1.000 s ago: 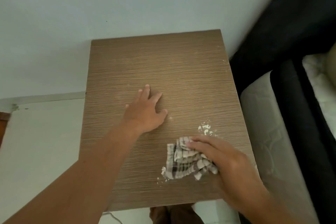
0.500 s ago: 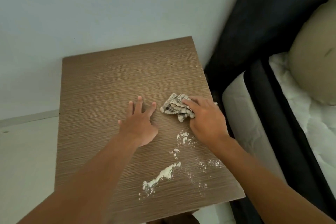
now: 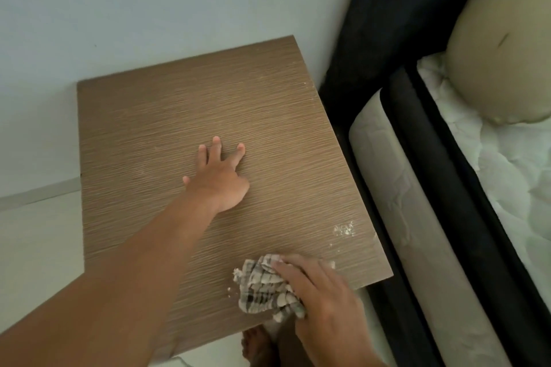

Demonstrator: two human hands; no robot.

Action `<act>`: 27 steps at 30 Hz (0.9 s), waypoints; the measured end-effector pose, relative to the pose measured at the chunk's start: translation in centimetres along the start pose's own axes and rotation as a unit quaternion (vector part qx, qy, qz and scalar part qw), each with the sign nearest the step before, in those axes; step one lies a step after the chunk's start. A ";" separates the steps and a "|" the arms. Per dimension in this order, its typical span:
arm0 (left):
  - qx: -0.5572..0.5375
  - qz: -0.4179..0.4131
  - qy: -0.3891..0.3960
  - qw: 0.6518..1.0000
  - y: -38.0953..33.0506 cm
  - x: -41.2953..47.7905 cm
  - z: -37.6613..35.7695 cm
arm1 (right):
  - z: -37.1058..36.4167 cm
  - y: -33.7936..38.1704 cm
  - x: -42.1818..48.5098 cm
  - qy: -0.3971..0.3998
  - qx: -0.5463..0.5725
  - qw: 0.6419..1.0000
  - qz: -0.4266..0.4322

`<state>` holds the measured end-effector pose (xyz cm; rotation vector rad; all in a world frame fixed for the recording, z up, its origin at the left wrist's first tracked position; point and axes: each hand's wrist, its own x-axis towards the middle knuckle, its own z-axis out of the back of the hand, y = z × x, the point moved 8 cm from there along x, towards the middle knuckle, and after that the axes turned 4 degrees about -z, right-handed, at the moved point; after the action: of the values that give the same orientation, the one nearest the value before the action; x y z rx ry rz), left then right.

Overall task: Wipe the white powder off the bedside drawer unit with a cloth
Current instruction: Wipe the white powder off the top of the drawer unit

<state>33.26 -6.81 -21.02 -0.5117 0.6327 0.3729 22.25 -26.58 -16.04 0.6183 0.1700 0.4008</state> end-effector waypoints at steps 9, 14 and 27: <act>0.002 0.000 -0.007 1.000 0.0 -0.1 0.1 | 7.4 -8.0 4.6 -0.093 -0.058 0.964 -0.241; 0.000 -0.002 -0.005 1.000 0.2 0.1 0.1 | 3.3 -7.8 2.4 -0.076 -0.060 0.968 -0.230; -0.008 0.003 0.010 1.000 0.0 0.3 0.6 | 0.6 0.2 0.2 -0.040 0.172 0.975 -0.138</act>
<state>33.74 -6.40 -20.78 -0.5298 0.6516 0.3788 22.53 -26.67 -15.41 0.9372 0.2483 0.0745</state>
